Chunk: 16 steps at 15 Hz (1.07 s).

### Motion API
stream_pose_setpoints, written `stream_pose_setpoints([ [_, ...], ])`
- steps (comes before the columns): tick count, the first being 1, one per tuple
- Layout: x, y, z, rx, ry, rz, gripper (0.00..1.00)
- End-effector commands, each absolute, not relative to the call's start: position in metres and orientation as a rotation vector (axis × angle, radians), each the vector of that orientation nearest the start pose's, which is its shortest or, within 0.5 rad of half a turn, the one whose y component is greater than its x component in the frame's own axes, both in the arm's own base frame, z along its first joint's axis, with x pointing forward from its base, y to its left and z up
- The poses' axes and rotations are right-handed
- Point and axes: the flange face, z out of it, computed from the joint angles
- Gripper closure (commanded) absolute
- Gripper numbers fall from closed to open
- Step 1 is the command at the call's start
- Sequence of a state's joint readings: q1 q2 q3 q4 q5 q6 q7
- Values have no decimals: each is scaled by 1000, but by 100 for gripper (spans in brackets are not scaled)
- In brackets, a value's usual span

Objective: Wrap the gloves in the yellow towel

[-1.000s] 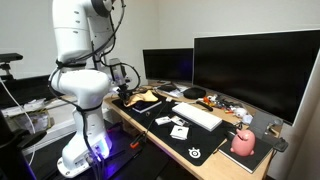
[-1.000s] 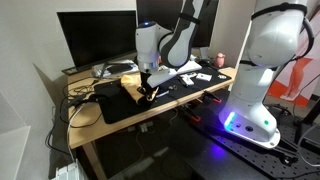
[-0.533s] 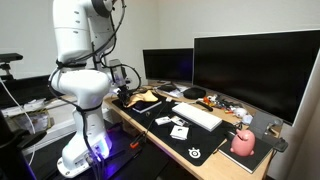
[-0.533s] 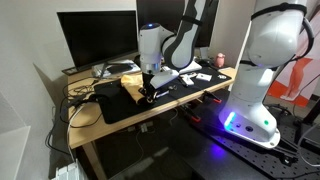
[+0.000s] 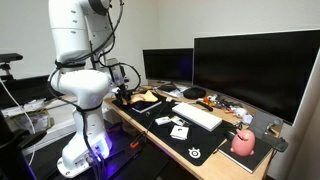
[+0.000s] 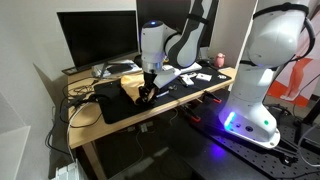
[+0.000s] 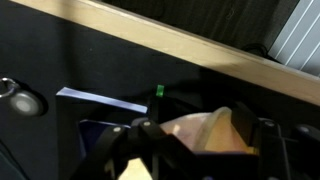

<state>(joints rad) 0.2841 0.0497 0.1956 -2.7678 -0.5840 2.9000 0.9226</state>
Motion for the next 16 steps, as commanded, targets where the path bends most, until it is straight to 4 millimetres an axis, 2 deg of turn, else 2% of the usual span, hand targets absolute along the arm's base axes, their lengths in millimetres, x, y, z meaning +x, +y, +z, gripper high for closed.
stream_pose_setpoints([
  [1, 314, 212, 218, -3161, -263, -316, 0],
  [2, 322, 221, 219, -3156, -272, -324, 0],
  [3, 322, 221, 221, -3147, -281, -334, 0],
  [4, 308, 214, 225, -3141, -287, -344, 0],
  [6, 324, 223, 224, -3129, -311, -354, 0],
  [7, 325, 223, 226, -3124, -317, -364, 0],
  [8, 316, 215, 228, -3121, -320, -370, 0],
  [10, 328, 221, 227, -3123, -332, -366, 0],
  [12, 321, 214, 229, -3137, -324, -354, 0],
  [16, 328, 213, 231, -3139, -314, -353, 0],
])
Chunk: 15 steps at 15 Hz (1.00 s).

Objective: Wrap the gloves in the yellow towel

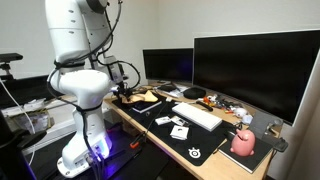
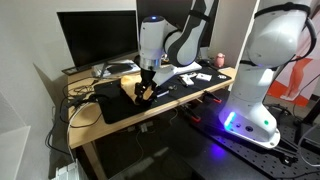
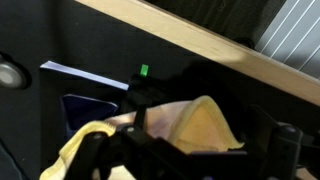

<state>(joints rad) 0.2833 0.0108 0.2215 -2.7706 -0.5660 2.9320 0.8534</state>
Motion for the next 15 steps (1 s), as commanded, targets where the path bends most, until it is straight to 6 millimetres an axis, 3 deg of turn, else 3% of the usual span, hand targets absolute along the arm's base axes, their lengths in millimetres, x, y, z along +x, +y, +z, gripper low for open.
stream_pose_setpoints([
  [1, 330, 211, 234, -3139, -305, -357, 0],
  [7, 338, 204, 261, -3146, -241, -351, 0],
  [11, 336, 196, 292, -3173, -185, -333, 0],
  [15, 334, 205, 325, -3193, -129, -335, 0],
])
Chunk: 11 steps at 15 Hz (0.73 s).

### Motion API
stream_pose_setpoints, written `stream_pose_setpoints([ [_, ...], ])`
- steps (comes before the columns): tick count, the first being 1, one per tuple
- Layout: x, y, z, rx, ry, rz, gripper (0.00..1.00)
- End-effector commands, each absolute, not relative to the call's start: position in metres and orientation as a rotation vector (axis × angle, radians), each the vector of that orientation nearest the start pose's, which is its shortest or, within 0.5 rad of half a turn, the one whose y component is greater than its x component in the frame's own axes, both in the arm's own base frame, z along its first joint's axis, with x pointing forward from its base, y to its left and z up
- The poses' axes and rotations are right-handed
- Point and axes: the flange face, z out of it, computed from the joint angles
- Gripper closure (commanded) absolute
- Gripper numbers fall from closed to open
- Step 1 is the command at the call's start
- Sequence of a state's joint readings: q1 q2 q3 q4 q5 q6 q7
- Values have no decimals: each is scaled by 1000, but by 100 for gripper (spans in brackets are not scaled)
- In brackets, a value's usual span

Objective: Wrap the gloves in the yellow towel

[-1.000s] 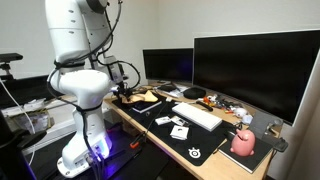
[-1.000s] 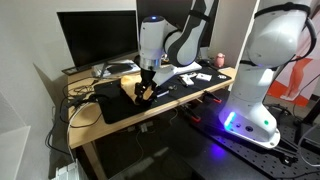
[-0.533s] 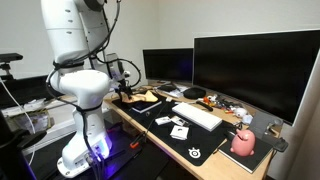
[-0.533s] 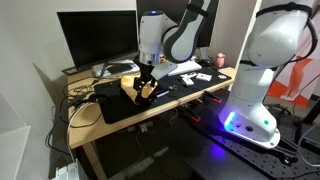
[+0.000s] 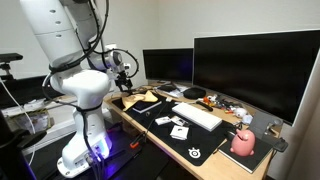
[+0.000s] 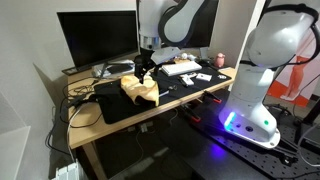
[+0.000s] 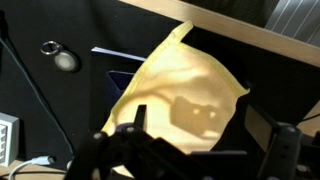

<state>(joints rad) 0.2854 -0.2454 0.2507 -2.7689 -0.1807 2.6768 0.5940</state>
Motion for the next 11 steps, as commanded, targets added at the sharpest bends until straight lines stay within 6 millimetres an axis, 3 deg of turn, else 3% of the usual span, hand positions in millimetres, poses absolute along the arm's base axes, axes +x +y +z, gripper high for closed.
stream_pose_setpoints([
  [1, 335, 211, 332, -3198, -118, -333, 0],
  [5, 345, 233, 356, -3227, -97, -350, 0],
  [6, 339, 225, 345, -3205, -129, -350, 0],
  [11, 340, 227, 345, -3210, -130, -347, 0],
])
